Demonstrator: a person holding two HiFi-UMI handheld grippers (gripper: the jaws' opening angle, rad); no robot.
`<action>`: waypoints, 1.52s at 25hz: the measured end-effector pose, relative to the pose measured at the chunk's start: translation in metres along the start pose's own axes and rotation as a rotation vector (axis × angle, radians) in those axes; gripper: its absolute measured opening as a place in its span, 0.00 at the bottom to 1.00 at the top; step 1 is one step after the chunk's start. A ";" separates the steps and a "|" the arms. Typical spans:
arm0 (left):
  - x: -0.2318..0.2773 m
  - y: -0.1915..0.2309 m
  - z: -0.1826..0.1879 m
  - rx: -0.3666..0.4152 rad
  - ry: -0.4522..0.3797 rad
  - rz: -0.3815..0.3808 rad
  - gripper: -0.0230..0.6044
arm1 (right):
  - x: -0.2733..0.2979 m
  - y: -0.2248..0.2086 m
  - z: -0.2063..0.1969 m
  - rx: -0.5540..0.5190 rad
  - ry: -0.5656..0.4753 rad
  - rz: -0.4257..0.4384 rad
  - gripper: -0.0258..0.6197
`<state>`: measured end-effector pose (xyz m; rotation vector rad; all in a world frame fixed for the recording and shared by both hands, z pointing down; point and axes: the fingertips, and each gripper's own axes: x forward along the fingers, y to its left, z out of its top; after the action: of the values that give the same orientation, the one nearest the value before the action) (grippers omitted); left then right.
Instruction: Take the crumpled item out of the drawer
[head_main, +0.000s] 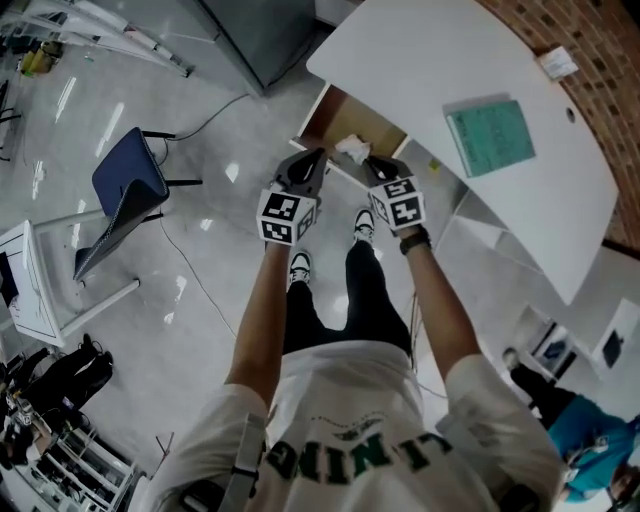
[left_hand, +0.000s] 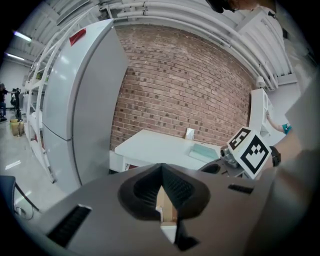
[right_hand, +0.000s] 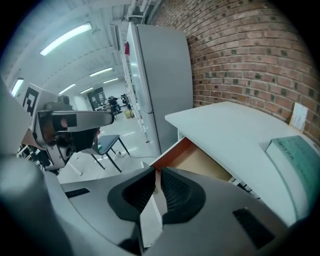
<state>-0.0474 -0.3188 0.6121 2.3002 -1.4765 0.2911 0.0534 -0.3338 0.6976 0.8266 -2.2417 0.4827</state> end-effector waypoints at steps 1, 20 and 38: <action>0.004 0.003 -0.004 -0.002 0.003 -0.005 0.02 | 0.008 -0.003 -0.003 -0.003 0.013 -0.002 0.06; 0.084 0.065 -0.080 -0.026 0.057 -0.078 0.02 | 0.161 -0.034 -0.055 -0.009 0.215 0.024 0.20; 0.109 0.097 -0.129 -0.052 0.084 -0.084 0.02 | 0.250 -0.069 -0.109 -0.094 0.336 -0.081 0.26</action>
<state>-0.0847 -0.3897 0.7897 2.2730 -1.3282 0.3177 0.0122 -0.4301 0.9586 0.7254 -1.9006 0.4385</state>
